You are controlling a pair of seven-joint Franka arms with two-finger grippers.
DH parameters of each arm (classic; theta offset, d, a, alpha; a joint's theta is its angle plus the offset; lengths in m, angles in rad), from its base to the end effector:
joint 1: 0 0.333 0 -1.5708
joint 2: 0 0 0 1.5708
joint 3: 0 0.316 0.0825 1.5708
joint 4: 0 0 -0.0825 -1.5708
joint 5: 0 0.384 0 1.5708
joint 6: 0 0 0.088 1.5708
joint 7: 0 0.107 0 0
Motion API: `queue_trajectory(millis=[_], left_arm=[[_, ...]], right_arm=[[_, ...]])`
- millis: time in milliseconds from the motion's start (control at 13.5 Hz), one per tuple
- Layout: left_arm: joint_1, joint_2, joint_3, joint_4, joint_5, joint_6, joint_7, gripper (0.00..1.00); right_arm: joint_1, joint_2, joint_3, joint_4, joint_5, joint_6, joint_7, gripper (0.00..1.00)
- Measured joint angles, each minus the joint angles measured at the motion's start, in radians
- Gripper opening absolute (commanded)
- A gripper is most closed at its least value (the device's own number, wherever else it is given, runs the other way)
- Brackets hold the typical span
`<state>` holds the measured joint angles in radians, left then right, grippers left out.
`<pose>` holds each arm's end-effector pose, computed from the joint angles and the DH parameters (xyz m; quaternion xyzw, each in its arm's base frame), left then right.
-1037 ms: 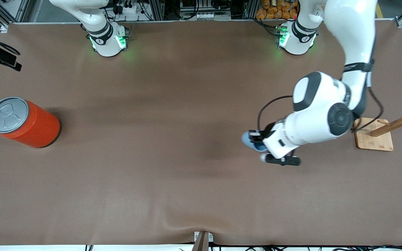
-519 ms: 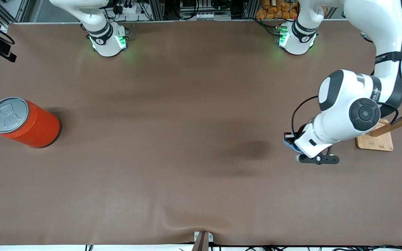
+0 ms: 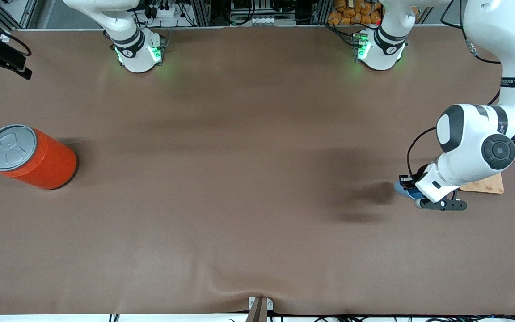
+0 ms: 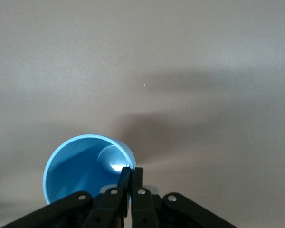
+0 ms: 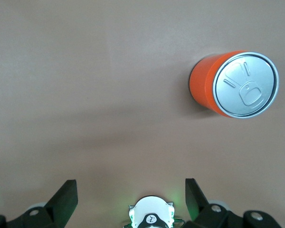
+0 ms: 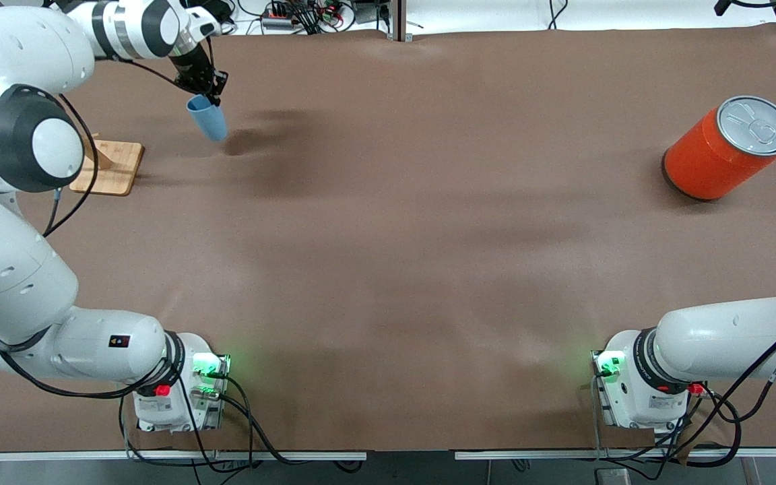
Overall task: Flip cup
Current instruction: 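Lift the cup with the left gripper and rotate it upright, then place the cup upright on the table and release with the left gripper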
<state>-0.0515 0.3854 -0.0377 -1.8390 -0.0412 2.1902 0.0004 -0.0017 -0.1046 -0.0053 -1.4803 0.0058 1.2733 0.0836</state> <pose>0.6321 -0.0565 0.3171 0.9991 -0.0313 -0.0181 0.0229 0.4864 -0.0028 0.6958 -0.9977 0.0445 0.0513 0.0011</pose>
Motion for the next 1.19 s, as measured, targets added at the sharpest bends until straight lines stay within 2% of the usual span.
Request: queue_trajectory(millis=[148,370,519,593,889,963,1037,1111,1185], left_arm=[[-0.006,-0.005,-0.01,-0.027,0.0,0.028,-0.022,0.01],[-0.013,-0.012,-0.014,-0.045,0.0,0.029,-0.04,0.08],[-0.013,-0.011,-0.014,-0.057,0.0,0.029,-0.041,0.09],[-0.013,-0.01,-0.014,-0.062,0.0,0.03,-0.043,0.15],[-0.014,0.004,-0.014,-0.072,0.0,0.059,-0.044,0.48],[-0.015,0.006,-0.015,-0.072,0.0,0.061,-0.044,0.62],[-0.018,0.006,-0.015,-0.072,0.0,0.061,-0.044,0.85],[-0.021,0.006,-0.015,-0.071,0.0,0.062,-0.045,1.0],[-0.024,0.006,-0.015,-0.067,0.0,0.063,-0.05,1.0]], right_arm=[[0.0,0.0,0.009,0.0,0.0,0.0,0.003,1.0],[0.0,0.0,0.009,0.0,0.0,0.0,0.005,1.0],[-0.001,0.0,0.005,0.0,-0.002,-0.001,0.007,1.0],[-0.002,0.001,0.002,-0.001,-0.003,-0.002,0.007,1.0],[-0.015,0.01,-0.006,-0.006,-0.003,0.0,0.009,1.0],[-0.018,0.01,-0.006,-0.006,-0.003,0.0,0.009,1.0],[-0.018,0.01,-0.006,-0.006,-0.003,-0.001,0.009,1.0],[-0.018,0.01,-0.006,-0.007,-0.003,-0.001,0.009,1.0],[-0.018,0.011,-0.006,-0.009,-0.003,-0.001,0.009,1.0]])
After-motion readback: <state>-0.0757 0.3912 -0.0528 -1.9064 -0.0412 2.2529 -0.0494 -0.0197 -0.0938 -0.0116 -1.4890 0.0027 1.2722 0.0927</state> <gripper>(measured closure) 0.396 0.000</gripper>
